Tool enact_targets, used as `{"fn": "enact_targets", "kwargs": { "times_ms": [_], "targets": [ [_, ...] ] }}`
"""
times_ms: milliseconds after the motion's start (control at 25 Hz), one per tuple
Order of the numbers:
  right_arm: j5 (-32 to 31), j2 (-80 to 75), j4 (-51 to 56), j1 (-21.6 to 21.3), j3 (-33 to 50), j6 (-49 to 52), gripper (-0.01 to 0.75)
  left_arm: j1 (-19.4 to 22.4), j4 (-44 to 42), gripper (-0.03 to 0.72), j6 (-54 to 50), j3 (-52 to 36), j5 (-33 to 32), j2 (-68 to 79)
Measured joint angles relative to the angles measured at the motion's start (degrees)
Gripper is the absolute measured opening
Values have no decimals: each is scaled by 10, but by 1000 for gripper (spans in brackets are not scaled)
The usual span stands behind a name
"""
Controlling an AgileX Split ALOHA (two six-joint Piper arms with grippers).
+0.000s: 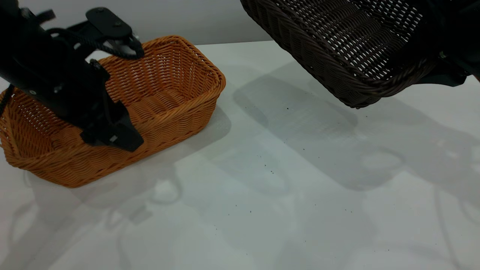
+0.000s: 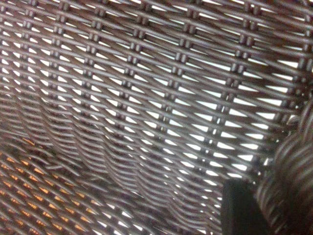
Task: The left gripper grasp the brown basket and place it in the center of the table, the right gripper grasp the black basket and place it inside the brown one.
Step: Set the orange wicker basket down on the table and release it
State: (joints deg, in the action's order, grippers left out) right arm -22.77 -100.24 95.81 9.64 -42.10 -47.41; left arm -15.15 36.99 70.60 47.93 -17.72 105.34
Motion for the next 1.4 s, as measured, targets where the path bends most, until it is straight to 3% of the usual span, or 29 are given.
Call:
{"fn": "enact_targets", "kwargs": {
  "times_ms": [120,320,520,760,1160,1400],
  "targets": [
    [-4,0,0,0,0,-1,241,0,0,338,0,0,12,4],
    [-11,0,0,0,0,-6,241,-1,-1,134,17,0,3,5],
    [-10,0,-1,0,-1,-21,241,-16,2,134,81,0,-40,6],
    [-37,0,-44,0,-34,-6,241,-69,2,134,122,-1,-88,6],
    [-131,0,-178,-45,-106,72,240,-192,1,134,121,-1,-100,8],
    [-157,0,-246,-70,-107,95,240,-227,6,134,121,-1,-70,20]
  ]
}}
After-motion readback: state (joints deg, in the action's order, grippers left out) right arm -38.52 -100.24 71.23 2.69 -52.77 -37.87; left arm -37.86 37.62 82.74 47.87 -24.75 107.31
